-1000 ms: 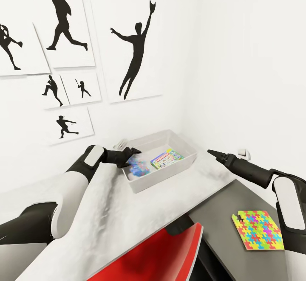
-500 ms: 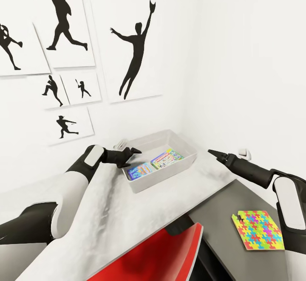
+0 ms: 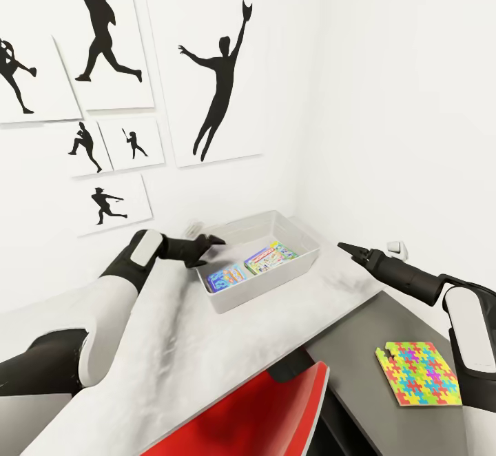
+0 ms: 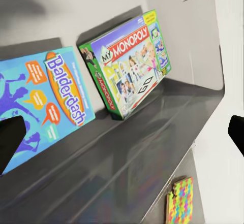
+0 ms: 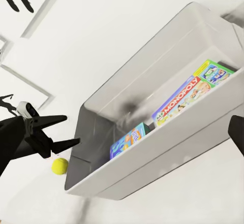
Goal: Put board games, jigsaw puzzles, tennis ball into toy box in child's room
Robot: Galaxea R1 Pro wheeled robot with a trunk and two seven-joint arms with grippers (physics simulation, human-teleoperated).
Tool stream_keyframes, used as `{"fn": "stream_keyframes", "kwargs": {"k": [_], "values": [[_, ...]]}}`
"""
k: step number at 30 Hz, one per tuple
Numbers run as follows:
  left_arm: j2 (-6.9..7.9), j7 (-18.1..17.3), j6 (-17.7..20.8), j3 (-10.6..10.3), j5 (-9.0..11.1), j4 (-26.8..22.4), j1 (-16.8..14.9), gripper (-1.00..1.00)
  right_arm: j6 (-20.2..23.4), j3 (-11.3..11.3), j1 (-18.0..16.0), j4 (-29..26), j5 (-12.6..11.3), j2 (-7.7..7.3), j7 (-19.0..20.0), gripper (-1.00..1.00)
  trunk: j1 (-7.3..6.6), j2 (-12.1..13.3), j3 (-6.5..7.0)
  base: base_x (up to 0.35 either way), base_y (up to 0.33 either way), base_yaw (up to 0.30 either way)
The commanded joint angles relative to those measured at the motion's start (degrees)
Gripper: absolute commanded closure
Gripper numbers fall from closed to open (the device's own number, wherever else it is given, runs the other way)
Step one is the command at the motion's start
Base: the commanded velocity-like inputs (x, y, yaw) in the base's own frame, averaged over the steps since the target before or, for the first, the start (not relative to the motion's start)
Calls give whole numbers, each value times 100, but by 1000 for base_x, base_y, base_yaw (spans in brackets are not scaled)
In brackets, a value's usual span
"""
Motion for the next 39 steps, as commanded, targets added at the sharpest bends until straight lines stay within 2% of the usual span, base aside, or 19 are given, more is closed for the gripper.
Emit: {"fn": "stream_keyframes", "kwargs": {"k": [1, 6, 10, 12, 20, 24, 27, 31, 36, 37, 39], "values": [[9, -17, 74, 48, -41, -45, -4, -100, 23, -8, -7, 0, 54, 0, 60, -100, 0, -4, -7, 0, 0, 0], [187, -17, 263, 46, -33, -240, 0, -100, 23, -9, -7, 0, 53, 4, 60, -100, 0, -4, -7, 0, 0, 0], [372, -18, 309, 42, -13, -288, 2, -100, 23, -9, -8, 0, 52, 8, 60, -100, 0, -4, -7, 0, 0, 0], [532, -24, 328, 33, 1, -307, 1, -100, 23, -8, -4, 0, 52, 9, 60, -100, 0, -4, -7, 0, 0, 0], [885, -191, 335, 16, 42, -318, 3, -100, 23, -1, -4, 0, 52, 10, 60, -100, 0, -4, -7, 0, 0, 0], [1154, -747, 335, 6, 67, -310, 18, -100, 23, 0, -6, 2, 52, 10, 60, -100, 0, -4, -7, 0, 0, 0], [1456, -1443, 335, -4, 68, -284, 58, -100, 23, 0, -5, 2, 52, 10, 60, -100, 0, -4, -7, 0, 0, 0], [1723, -2015, 335, -7, 57, -274, 150, -100, 23, 0, -5, 5, 52, 10, 60, -100, 0, -4, -7, 0, 0, 0], [2071, -2686, 335, -9, 38, -269, 330, -100, 23, 3, -13, 8, 52, 10, 67, -100, 0, -4, -7, 0, 0, 0], [2207, -2944, 335, -9, 29, -268, 424, -100, 23, 5, -15, 10, 52, 10, 70, -100, 0, -4, -7, 0, 0, 0], [2325, -3199, 335, -10, 21, -270, 528, -100, 23, 6, -17, 13, 52, 10, 76, -100, 0, -4, -7, 0, 0, 0]]}}
